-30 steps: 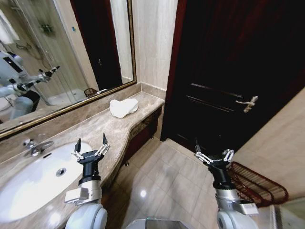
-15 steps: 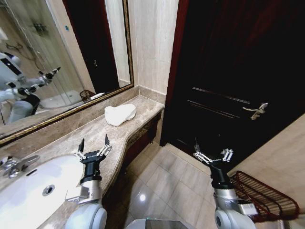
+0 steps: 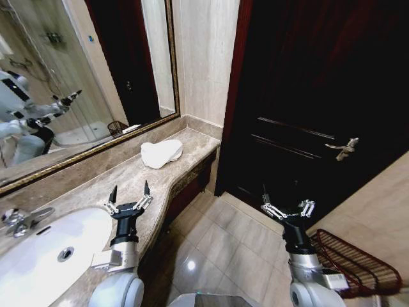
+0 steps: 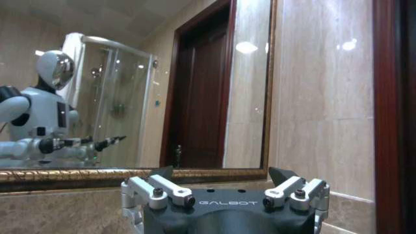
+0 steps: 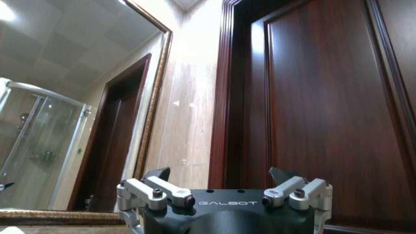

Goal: Discard the used towel into the hamper.

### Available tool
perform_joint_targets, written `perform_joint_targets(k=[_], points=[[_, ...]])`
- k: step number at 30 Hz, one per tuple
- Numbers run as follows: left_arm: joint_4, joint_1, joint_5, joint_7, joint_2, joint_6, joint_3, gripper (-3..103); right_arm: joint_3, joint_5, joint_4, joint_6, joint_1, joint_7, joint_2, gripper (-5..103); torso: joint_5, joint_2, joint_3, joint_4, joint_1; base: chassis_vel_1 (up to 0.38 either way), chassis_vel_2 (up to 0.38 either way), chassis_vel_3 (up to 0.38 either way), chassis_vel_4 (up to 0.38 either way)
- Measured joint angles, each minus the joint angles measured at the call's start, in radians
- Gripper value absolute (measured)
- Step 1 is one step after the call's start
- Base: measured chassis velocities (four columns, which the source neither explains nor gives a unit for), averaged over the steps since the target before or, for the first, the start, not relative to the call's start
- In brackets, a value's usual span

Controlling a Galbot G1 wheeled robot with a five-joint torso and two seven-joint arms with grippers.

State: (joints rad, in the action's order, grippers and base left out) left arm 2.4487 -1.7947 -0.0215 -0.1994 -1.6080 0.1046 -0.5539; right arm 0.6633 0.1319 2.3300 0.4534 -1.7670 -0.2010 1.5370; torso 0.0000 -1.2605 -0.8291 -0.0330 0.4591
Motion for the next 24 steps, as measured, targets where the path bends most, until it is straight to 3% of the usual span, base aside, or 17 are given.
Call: perform_joint_targets(k=[7,12,17,24], points=[[-0.03,0.027,-0.03,-0.045,0.0,-0.052,0.001,99,-0.002,-0.002,-0.017,0.035,0.001,-0.009,-0.003,100,0.0,0.001,0.0,-0.0003,0.002,-0.152,0.129,0.143,-0.165],[-0.118,0.099,-0.097,-0.082,0.0,-0.118,0.004,98,-0.01,-0.005,-0.031,0.042,-0.003,-0.016,-0.019,100,-0.0002,0.001,0.0,0.0002,0.001,-0.037,0.051,0.04,-0.011],[-0.204,0.18,-0.105,-0.084,0.0,-0.163,-0.003,100,-0.005,-0.003,-0.031,0.041,-0.017,-0.02,-0.039,100,-0.0001,0.0,0.0,0.0,0.0,0.032,-0.026,-0.027,0.021],[-0.271,0.236,-0.09,-0.079,0.0,-0.169,-0.007,100,0.006,-0.006,-0.038,0.044,-0.031,-0.022,-0.043,100,0.0,0.0,0.0,0.0,0.0,0.011,-0.017,-0.01,0.01]])
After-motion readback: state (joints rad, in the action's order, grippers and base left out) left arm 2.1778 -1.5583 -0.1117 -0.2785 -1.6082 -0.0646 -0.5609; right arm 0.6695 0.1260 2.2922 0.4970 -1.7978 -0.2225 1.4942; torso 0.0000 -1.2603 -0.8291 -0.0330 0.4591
